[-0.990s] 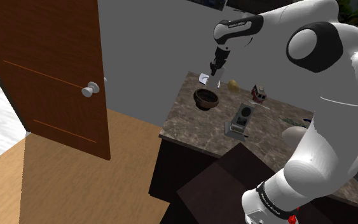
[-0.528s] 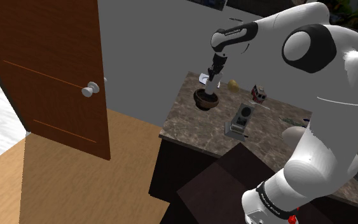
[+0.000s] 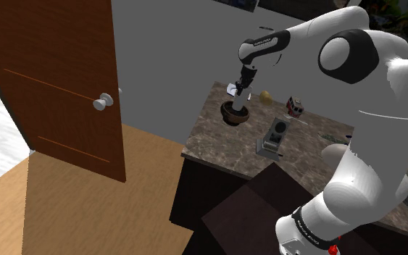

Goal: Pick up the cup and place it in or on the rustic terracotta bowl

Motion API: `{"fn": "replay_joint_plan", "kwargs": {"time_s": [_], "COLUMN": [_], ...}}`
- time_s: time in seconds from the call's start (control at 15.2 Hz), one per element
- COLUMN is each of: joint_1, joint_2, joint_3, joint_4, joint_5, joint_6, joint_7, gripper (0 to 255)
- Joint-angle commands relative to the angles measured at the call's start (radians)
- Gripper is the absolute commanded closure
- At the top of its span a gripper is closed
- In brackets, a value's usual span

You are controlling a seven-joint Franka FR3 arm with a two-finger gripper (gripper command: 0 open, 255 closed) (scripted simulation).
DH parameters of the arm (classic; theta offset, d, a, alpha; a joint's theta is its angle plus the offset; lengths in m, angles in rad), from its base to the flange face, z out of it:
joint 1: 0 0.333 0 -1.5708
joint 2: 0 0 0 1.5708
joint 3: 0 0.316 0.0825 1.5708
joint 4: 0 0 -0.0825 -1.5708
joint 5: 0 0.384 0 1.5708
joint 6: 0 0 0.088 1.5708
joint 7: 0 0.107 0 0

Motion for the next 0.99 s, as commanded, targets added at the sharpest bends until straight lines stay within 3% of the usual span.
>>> {"fn": "replay_joint_plan", "kwargs": {"time_s": [0.0,0.13,0.2,0.53,0.79,0.92], "joint_1": [0.0,0.0,0.0,0.0,0.008,0.008], "joint_2": [0.0,0.0,0.0,0.0,-0.062,-0.062], "joint_3": [0.0,0.0,0.0,0.0,-0.006,-0.006], "joint_4": [0.0,0.0,0.0,0.0,0.038,0.038], "joint_5": [0.0,0.0,0.0,0.0,-0.013,-0.013], "joint_6": [0.001,0.001,0.001,0.001,-0.098,-0.098], "joint_7": [0.0,0.0,0.0,0.0,0.008,0.008], "gripper": [255,255,0,0,0,0]}}
